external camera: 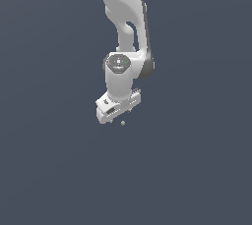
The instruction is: Pick up the object and move it to a goal position.
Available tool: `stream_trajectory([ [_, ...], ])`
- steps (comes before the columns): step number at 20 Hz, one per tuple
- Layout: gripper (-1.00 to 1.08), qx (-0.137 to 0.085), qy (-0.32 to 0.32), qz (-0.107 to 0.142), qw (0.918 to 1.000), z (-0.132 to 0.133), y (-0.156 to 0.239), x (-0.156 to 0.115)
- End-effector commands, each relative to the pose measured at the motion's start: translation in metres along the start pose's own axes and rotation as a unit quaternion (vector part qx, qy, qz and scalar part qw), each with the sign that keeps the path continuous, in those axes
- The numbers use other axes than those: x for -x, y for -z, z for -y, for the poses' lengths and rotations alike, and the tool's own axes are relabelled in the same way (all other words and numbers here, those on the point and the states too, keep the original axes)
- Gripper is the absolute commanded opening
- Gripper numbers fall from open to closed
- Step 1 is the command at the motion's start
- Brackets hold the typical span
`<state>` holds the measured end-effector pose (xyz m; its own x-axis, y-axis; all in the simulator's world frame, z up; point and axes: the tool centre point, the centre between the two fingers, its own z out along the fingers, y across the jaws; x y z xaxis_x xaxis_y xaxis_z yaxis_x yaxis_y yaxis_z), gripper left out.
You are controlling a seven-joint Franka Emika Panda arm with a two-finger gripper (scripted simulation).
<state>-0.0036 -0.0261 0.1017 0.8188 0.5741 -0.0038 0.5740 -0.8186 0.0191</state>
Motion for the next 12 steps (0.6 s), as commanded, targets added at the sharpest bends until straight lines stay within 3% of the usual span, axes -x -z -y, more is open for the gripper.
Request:
stream_trajectory([
  [1,1.00,-0.002,0.035,0.000,0.9994,0.003,-0.011,0.000],
  [12,1.00,-0.008,0.124,-0.003,0.9922,0.014,-0.040,0.001],
])
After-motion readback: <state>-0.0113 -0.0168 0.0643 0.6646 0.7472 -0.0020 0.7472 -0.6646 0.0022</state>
